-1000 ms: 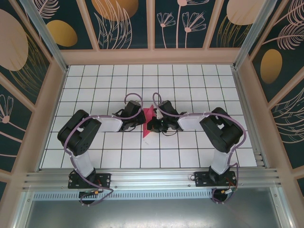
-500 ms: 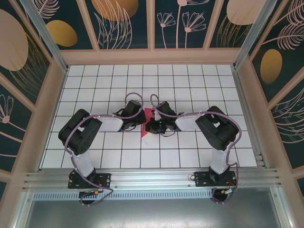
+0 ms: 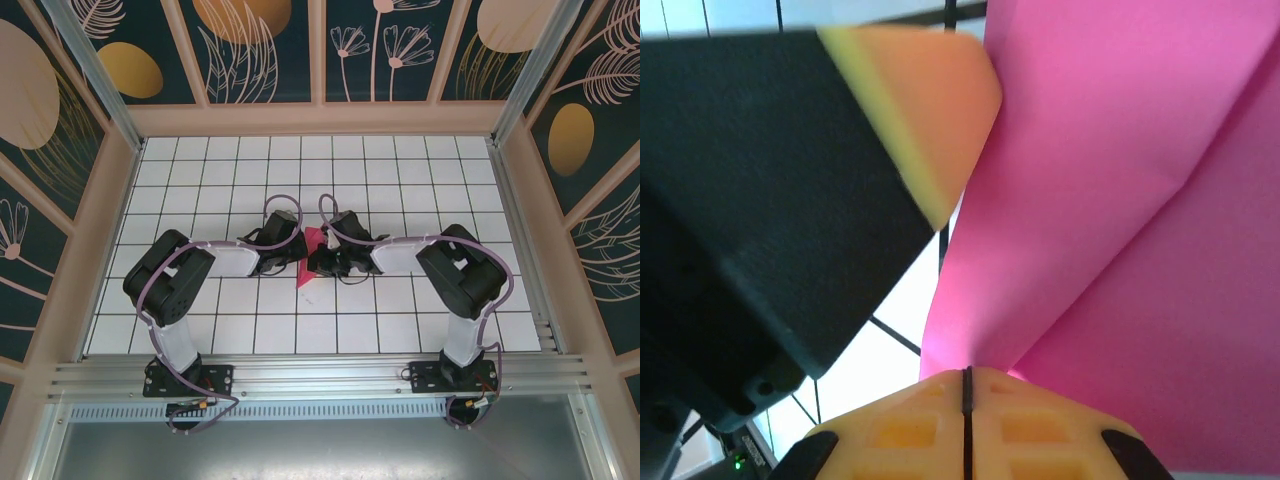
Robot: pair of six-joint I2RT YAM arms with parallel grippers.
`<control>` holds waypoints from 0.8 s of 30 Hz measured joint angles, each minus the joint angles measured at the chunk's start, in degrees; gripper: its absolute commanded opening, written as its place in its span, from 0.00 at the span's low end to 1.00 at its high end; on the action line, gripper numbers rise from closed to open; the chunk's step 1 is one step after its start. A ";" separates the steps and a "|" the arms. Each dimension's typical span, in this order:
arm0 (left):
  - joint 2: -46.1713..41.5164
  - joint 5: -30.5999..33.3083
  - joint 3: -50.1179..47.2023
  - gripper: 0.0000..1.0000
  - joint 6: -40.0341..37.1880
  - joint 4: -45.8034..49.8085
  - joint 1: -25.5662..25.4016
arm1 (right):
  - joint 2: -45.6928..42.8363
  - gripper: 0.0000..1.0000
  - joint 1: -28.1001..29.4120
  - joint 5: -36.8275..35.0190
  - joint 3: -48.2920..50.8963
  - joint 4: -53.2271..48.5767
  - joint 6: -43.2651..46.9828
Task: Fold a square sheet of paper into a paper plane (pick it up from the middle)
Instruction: Fourth fold the wing at the center of the table.
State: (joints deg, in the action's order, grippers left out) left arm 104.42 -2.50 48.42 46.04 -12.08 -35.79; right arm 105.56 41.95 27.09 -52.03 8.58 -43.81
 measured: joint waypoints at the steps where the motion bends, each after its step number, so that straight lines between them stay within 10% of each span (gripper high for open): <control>1: 0.00 0.00 0.02 0.04 -0.22 0.11 0.00 | -0.07 0.13 -0.17 -0.50 -0.02 -0.02 0.00; 24: 0.00 -0.09 1.09 0.00 -3.43 1.84 0.00 | 2.34 0.24 -3.23 -5.84 -3.61 -4.11 0.31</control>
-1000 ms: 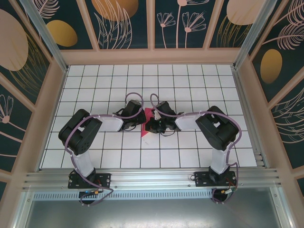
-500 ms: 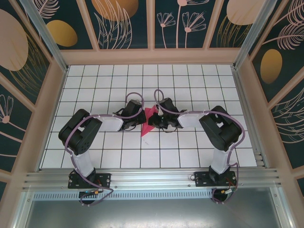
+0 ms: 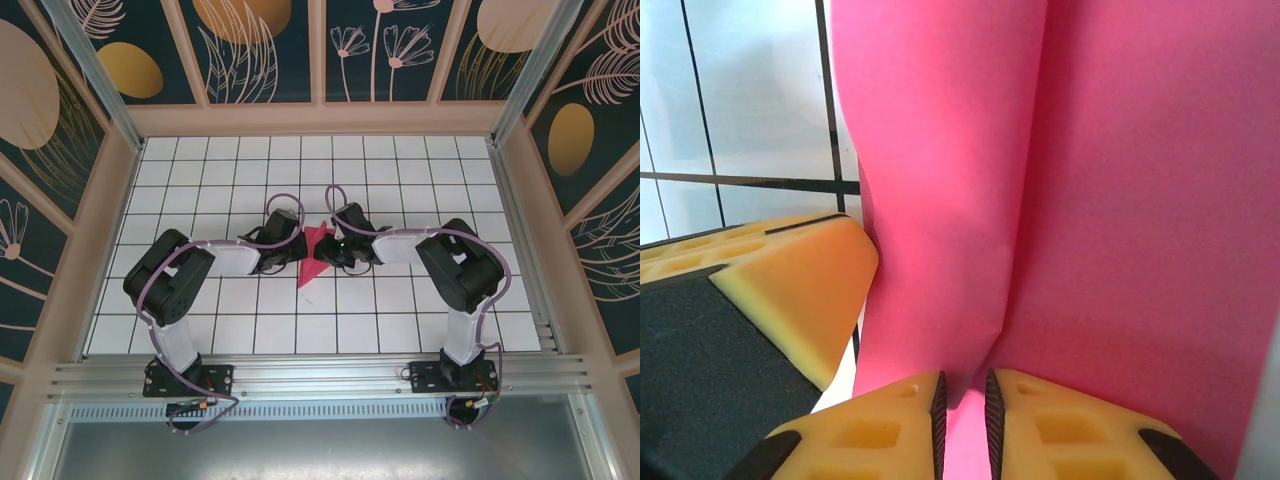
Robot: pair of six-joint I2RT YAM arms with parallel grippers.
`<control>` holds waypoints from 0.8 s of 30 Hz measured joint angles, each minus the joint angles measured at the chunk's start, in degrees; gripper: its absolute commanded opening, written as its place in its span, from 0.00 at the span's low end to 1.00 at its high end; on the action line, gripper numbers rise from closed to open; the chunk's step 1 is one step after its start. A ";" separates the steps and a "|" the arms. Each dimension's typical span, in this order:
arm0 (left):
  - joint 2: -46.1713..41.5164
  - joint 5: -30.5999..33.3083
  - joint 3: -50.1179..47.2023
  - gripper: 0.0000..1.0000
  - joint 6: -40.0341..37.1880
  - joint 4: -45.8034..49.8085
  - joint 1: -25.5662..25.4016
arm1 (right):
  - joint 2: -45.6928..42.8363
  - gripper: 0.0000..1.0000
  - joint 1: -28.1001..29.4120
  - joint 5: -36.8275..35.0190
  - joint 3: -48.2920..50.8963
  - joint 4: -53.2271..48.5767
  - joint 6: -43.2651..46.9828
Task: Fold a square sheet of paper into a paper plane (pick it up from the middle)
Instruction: Fourth fold the wing at the center of the table.
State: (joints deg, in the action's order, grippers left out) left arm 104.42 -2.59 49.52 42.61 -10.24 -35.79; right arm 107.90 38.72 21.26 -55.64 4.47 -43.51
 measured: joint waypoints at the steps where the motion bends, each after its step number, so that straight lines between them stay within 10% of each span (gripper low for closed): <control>1: 0.00 0.04 0.07 0.00 -0.26 0.11 0.00 | 0.00 0.25 0.00 -0.07 -0.07 0.00 0.13; 14: -1.97 -0.33 0.42 0.24 -1.42 1.31 0.00 | 0.02 0.20 -0.07 0.20 -0.11 -0.02 1.03; 24: -2.86 -2.56 0.44 0.24 -1.44 1.38 0.02 | 0.04 0.20 -0.07 0.20 -0.11 -0.02 1.03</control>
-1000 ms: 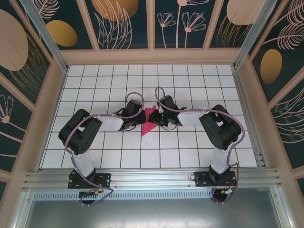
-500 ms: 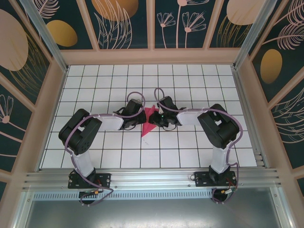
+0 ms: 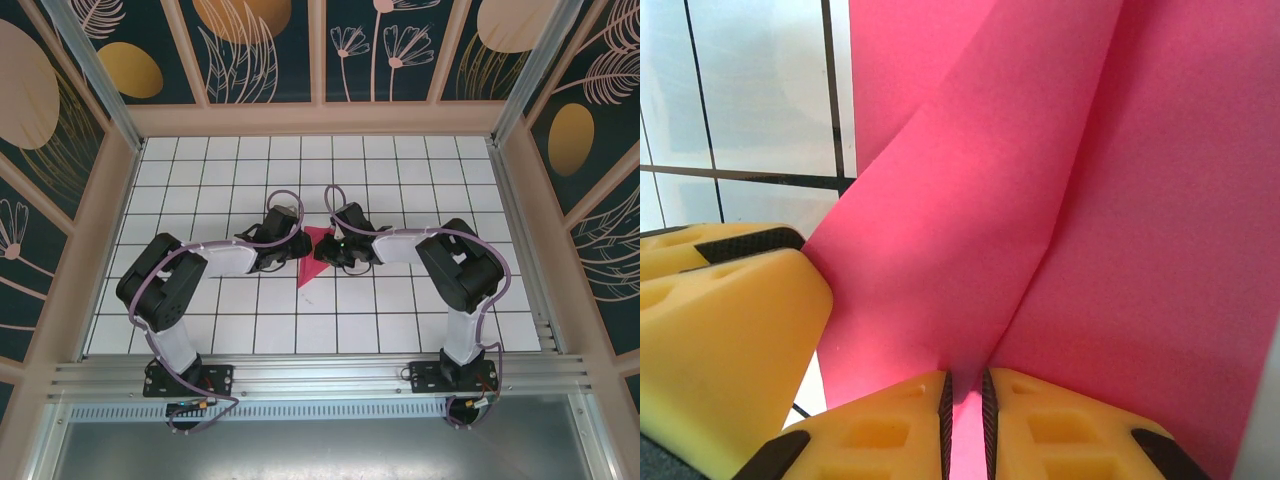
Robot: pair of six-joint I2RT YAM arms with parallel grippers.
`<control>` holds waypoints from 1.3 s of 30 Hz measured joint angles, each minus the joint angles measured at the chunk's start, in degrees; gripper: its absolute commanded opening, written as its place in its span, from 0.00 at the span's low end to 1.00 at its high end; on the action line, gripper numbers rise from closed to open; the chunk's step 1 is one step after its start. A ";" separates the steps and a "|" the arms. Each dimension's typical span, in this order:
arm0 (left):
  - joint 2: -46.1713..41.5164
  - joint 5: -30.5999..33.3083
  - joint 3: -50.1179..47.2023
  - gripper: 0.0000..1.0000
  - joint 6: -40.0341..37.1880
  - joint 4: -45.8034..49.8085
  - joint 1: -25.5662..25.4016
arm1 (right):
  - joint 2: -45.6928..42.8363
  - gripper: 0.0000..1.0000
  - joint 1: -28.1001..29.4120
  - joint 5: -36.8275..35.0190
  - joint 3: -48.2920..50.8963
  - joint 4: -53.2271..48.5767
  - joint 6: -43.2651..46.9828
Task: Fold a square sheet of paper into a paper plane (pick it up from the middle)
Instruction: Fourth fold the wing at the center of the table.
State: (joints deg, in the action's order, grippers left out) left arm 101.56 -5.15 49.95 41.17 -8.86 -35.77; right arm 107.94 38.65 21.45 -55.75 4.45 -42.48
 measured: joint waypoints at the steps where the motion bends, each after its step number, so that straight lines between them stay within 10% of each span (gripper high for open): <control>1: 0.00 -0.37 0.00 0.23 0.00 0.02 0.00 | 0.00 0.19 0.00 0.02 0.00 0.02 0.00; 11: 0.37 -3.45 0.00 0.01 -0.59 -0.63 1.07 | 0.02 0.20 0.00 0.02 0.00 0.02 0.00; 39: 4.26 -4.07 0.68 0.00 -4.13 -2.34 1.97 | -2.99 0.08 0.20 3.13 -0.26 -0.52 1.31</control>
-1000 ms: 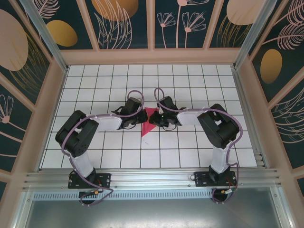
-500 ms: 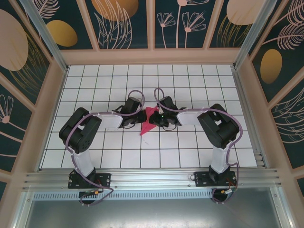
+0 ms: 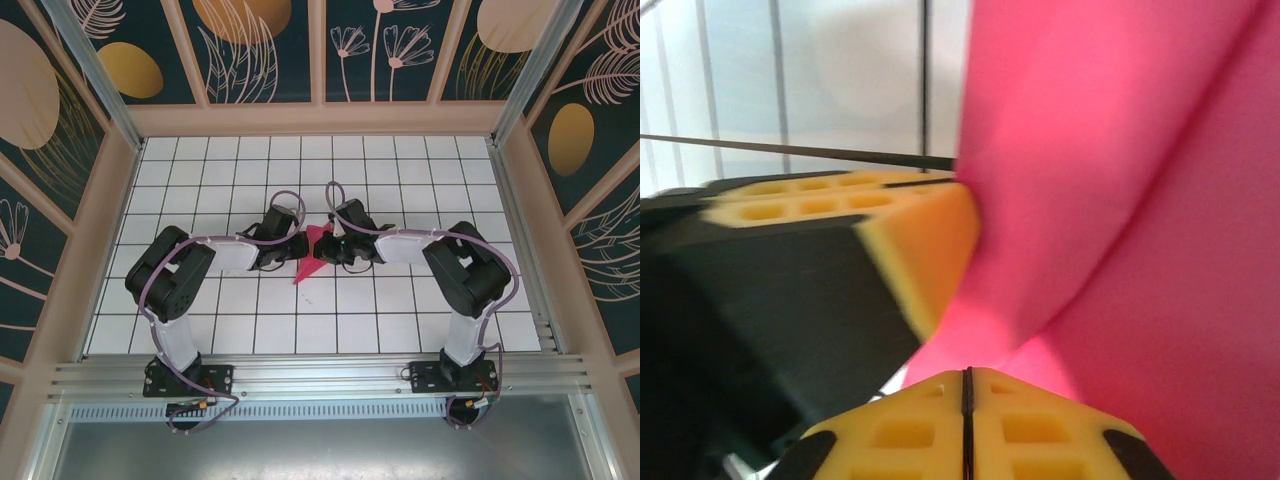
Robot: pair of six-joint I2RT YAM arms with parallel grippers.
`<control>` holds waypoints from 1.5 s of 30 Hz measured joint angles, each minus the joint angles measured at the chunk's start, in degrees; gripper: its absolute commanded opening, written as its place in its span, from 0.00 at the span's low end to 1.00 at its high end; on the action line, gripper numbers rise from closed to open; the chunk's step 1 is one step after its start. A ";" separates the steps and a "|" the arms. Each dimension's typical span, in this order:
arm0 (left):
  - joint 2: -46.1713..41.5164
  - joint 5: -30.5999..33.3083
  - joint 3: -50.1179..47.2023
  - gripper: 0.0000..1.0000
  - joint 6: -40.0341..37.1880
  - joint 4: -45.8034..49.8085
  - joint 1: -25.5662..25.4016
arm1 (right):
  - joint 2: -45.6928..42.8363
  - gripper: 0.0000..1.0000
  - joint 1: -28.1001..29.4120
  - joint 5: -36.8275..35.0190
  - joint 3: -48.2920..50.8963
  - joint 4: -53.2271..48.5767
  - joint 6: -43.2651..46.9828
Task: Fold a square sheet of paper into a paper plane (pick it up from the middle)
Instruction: Fourth fold the wing at the center of the table.
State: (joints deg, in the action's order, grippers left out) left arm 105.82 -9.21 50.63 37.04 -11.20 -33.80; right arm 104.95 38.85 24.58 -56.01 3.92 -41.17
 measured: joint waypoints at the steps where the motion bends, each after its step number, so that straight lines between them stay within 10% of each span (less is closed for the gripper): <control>1: 0.00 0.00 -0.04 0.00 0.00 -0.09 0.00 | -0.22 0.07 0.15 0.55 0.00 0.68 -0.20; 45: 0.20 -1.27 -1.20 0.00 -0.37 -2.56 0.81 | 2.54 0.02 3.04 2.69 6.25 15.69 -8.94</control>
State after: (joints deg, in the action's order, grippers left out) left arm 106.02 -10.48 49.43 36.67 -13.76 -32.99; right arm 107.48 41.89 27.27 -49.76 19.62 -50.11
